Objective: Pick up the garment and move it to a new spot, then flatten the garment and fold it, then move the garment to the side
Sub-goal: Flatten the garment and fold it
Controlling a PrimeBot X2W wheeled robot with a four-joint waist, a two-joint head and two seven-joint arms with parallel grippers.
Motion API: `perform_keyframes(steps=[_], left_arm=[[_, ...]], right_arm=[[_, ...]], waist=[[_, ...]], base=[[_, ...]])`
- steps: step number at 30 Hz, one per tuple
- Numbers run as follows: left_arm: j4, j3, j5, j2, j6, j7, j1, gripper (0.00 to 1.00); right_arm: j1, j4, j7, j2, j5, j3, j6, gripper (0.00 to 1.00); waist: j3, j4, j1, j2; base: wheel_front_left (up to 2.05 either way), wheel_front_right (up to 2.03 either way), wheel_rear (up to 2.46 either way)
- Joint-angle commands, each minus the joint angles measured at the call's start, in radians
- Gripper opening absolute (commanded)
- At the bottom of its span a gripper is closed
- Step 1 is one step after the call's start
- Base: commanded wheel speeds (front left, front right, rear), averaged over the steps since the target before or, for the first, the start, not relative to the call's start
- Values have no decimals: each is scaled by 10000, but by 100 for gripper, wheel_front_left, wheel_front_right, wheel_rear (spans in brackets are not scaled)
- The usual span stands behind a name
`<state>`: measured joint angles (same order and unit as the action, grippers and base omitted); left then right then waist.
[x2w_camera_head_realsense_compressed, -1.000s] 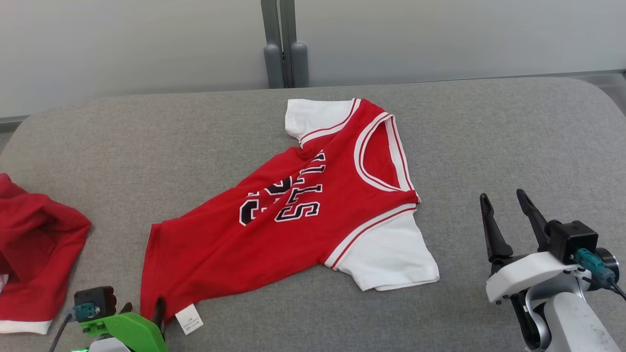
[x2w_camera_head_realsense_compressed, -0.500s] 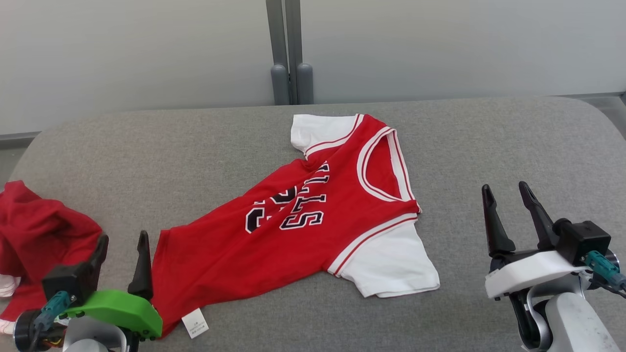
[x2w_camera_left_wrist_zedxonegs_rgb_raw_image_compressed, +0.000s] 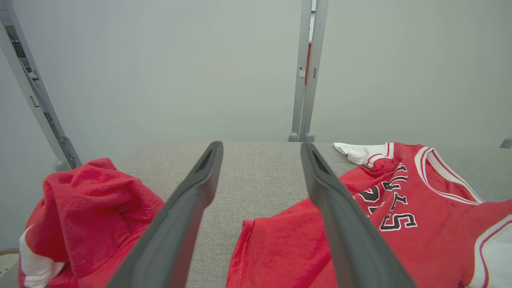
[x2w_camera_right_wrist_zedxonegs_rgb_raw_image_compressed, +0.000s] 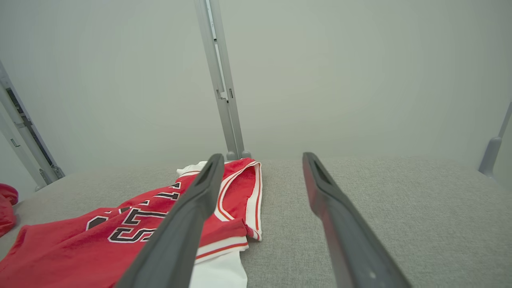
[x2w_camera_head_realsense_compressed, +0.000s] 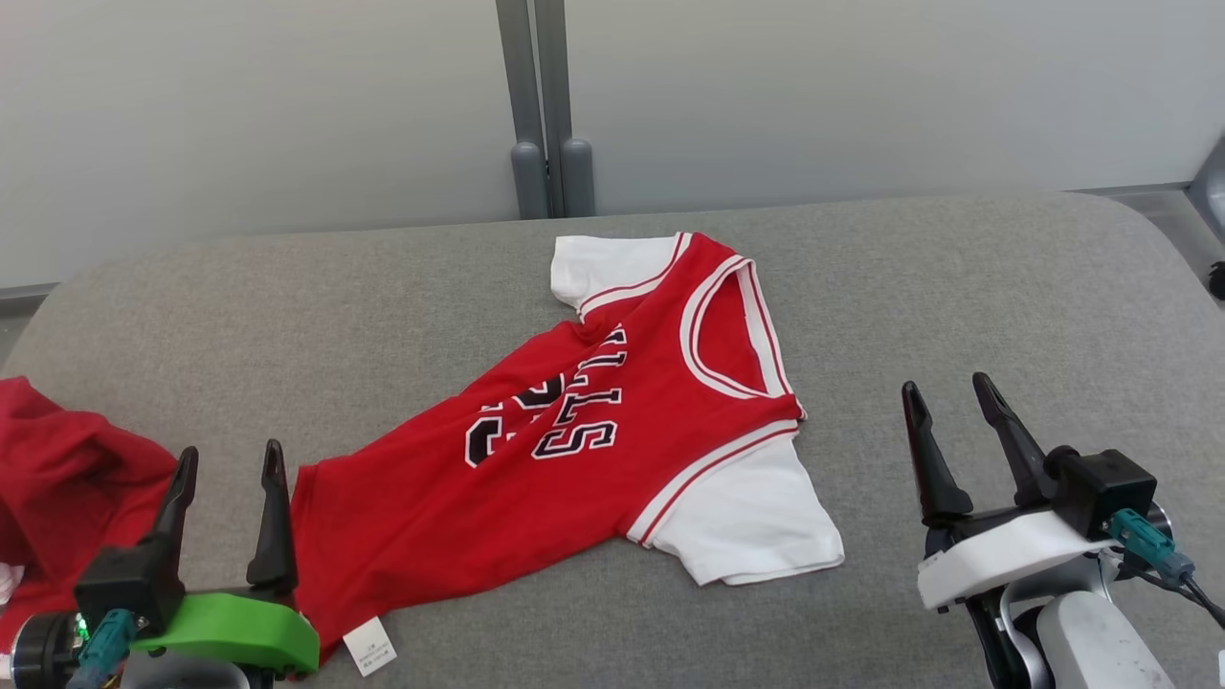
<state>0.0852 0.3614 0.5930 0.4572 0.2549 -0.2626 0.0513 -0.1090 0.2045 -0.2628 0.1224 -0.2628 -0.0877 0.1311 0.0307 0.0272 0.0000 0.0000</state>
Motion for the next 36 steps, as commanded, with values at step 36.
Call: perform_keyframes(steps=[36], left_arm=[[2267, -1938, -1664, -2018, -2118, 1385, -249, 100]], right_arm=[[-845, 1894, 592, 138, -471, -420, -7, 100]], waist=[[-56, 226, 0, 0]], base=[[0, 0, 0]])
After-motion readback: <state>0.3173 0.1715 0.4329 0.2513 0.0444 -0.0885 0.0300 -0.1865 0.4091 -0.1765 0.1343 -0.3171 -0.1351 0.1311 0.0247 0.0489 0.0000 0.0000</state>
